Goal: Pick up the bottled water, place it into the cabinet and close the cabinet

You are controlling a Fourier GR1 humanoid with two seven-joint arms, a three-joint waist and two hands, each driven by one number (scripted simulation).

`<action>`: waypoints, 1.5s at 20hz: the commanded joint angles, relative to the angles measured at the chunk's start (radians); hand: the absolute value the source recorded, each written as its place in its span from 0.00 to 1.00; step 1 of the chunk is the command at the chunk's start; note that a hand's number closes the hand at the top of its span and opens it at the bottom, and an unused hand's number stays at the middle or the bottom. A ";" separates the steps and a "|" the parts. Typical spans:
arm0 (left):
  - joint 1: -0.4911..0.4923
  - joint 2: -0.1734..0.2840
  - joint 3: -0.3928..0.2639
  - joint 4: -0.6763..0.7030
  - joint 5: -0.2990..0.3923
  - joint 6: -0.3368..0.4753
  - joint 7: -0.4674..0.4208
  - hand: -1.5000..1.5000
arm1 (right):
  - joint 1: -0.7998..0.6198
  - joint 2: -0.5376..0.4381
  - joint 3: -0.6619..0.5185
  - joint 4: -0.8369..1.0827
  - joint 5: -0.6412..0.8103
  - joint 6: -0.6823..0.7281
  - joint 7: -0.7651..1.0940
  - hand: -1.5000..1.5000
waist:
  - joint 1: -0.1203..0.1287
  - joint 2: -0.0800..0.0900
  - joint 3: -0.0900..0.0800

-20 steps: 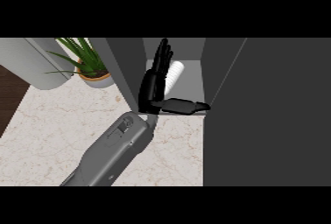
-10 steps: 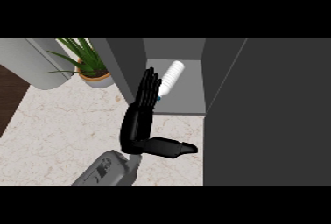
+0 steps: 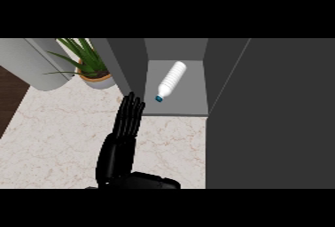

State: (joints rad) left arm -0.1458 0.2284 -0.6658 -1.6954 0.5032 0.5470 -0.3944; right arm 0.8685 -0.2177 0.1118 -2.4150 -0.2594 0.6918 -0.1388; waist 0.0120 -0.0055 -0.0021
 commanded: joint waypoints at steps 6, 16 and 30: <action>0.184 0.147 0.062 -0.174 0.045 -0.076 -0.029 0.00 | -0.037 -0.005 0.222 -0.192 0.177 -0.032 0.151 1.00 | 0.003 0.001 -0.002; 0.344 0.222 0.105 -0.299 0.057 -0.106 -0.085 0.00 | -0.165 0.105 0.592 -0.202 0.423 -0.151 0.338 1.00 | 0.014 -0.001 -0.004; 0.458 0.299 0.205 -0.332 0.137 -0.208 -0.122 0.00 | -0.529 0.213 0.742 -0.096 0.494 -0.262 0.552 1.00 | 0.018 -0.013 -0.009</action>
State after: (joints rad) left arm 0.2708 0.4991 -0.4804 -1.9977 0.6210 0.3684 -0.5090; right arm 0.4144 -0.0895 0.6504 -2.4718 0.0786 0.5272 0.3360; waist 0.0258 -0.0157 -0.0089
